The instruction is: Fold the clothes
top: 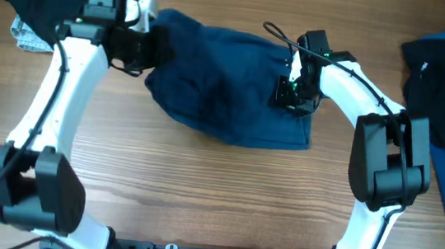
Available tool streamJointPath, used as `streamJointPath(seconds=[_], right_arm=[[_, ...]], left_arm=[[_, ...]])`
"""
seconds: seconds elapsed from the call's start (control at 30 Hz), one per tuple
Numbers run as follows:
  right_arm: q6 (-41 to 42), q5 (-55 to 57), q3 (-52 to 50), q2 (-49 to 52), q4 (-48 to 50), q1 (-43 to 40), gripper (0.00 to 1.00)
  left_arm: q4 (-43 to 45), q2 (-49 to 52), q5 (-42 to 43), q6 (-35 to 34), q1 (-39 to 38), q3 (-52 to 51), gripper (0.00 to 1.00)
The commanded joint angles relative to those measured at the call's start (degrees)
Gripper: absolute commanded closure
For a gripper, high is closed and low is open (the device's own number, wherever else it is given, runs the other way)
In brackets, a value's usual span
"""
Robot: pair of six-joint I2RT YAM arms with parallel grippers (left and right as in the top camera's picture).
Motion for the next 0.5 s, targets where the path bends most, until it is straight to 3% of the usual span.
streamJointPath(seconds=[0.0,0.13,0.23,0.47], right_arm=[[1.9,-0.4,-1.7,0.7,-0.3,0.2,0.55],[1.9,-0.4,-1.7,0.7,-0.8,0.2,0.54],[2.1,-0.6,-1.7,0.7,-0.8,0.2,0.37],[1.9,-2.2,-1.7,0.7,-1.1,0.2,0.46]], left_arm=[[0.0,-3.7,-4.5,-0.1,-6.0,1.8,0.96],[0.2,-3.6,-7.3,-0.4,-11.5,1.8,0.96],[1.4,-3.5,-11.6,-1.8,-16.6,1.8,0.96],[4.6,-3.5,-12.2,-3.6,-22.9,1.8,0.96]])
